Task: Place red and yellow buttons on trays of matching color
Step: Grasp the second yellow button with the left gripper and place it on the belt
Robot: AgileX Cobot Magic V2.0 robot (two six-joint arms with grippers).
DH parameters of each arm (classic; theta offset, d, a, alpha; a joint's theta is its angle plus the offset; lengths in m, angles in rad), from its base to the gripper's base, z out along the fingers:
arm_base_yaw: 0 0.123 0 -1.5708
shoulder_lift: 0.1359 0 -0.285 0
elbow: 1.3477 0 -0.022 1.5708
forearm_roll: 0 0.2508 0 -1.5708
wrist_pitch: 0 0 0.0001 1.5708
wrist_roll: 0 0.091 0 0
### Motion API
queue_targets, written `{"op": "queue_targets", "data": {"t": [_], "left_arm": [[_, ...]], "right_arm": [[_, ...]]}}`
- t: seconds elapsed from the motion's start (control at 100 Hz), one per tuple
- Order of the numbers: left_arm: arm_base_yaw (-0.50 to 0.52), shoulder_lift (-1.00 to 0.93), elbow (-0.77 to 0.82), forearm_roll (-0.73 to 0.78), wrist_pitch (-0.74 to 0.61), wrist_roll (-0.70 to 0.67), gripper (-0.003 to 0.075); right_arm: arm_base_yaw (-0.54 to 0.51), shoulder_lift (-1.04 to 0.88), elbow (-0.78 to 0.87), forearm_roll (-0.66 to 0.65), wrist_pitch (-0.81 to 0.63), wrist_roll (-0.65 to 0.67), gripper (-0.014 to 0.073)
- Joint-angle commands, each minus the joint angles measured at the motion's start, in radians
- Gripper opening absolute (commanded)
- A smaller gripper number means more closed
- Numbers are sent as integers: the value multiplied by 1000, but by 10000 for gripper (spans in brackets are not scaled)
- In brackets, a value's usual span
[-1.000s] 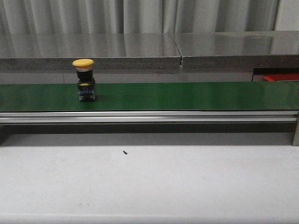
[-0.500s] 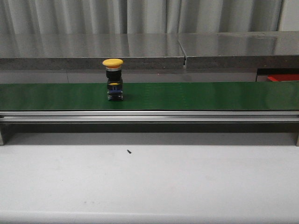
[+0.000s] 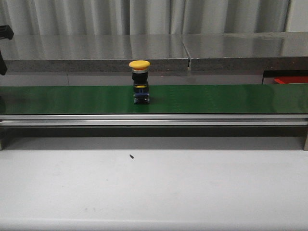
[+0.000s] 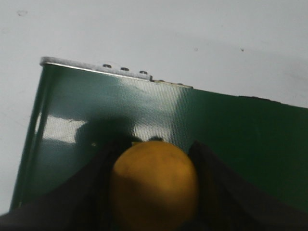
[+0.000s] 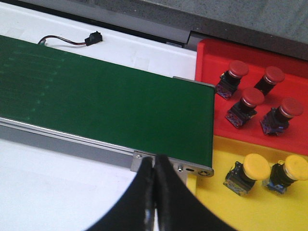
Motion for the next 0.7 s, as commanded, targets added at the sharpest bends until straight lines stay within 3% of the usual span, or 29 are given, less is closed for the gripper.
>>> {"op": "queue_targets", "data": {"t": [0.0,0.1,0.17,0.29,0.36,0.45,0.54,0.64,0.69], "left_arm": [[-15,-61,-7,-8,-68,3,-6],[-24,-61,-5,-15,-64,38,106],[-30,-68,-5,-27,-64,52,261],[-38,-96,-5,-33,-65,51,592],[-43,-123,-5,-31,-76,51,696],[-47,-166,-5,-25,-83,51,693],[-47,-218,-3,-6,-79,52,665],[-47,-292,43,0,-112,56,650],[-47,-349,94,0,-163,56,650]], "right_arm": [[-2,-8,-25,2,-77,-5,-68],[-2,-8,-25,2,-77,-5,-68],[-2,-8,-25,2,-77,-5,-68],[-2,-8,-25,2,-77,-5,-68],[-2,-8,-25,4,-77,-5,-67],[-2,-7,-25,25,-67,-5,-60],[-2,-7,-25,55,-49,-5,21],[-2,-7,-25,56,-29,-5,234],[-2,-7,-25,56,-23,-5,412]]}}
